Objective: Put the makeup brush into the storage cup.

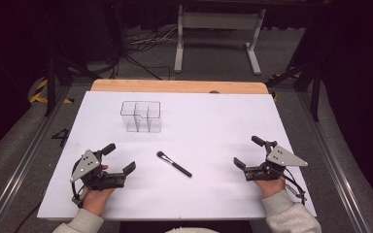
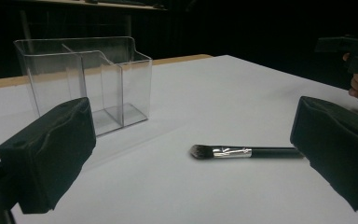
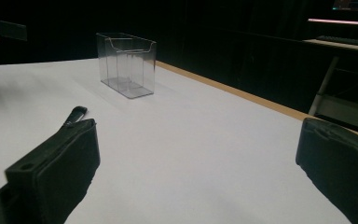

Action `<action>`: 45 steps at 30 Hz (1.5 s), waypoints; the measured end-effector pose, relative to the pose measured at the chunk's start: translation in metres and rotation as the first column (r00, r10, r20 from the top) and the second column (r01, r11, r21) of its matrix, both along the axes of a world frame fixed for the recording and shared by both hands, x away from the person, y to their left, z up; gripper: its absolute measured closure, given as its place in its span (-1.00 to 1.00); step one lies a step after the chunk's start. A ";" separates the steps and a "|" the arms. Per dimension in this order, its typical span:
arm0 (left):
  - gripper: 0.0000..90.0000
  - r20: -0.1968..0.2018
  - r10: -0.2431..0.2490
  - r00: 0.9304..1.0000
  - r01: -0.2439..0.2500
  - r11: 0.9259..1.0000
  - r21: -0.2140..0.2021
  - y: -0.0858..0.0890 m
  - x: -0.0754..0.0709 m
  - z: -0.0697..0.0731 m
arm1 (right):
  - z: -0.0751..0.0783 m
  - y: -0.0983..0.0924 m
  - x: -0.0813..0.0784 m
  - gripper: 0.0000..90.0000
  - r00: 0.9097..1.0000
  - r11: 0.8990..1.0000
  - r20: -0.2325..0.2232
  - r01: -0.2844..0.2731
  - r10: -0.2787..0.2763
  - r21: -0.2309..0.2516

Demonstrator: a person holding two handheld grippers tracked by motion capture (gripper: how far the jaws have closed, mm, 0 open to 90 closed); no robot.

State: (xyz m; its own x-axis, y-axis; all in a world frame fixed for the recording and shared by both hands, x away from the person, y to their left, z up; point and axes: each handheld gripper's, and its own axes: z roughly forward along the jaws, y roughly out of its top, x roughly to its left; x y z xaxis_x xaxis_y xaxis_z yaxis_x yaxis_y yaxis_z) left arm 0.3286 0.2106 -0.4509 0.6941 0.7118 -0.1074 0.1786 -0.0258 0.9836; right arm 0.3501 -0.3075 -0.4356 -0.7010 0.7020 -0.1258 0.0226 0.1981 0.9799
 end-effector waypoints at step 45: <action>-0.97 -0.004 -0.015 1.000 0.015 1.000 0.008 -0.003 0.003 0.001 | 0.046 0.090 0.027 -0.98 0.978 0.980 -0.063 -0.194 0.196 0.040</action>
State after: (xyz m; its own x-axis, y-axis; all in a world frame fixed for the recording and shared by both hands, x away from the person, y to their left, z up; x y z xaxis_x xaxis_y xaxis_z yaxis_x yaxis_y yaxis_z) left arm 0.3318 0.2080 -0.4499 0.7041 0.7023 -0.1048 0.1824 -0.0362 0.9826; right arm 0.3772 -0.2173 -0.3898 -0.8309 0.5539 -0.0526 0.0523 0.1718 0.9837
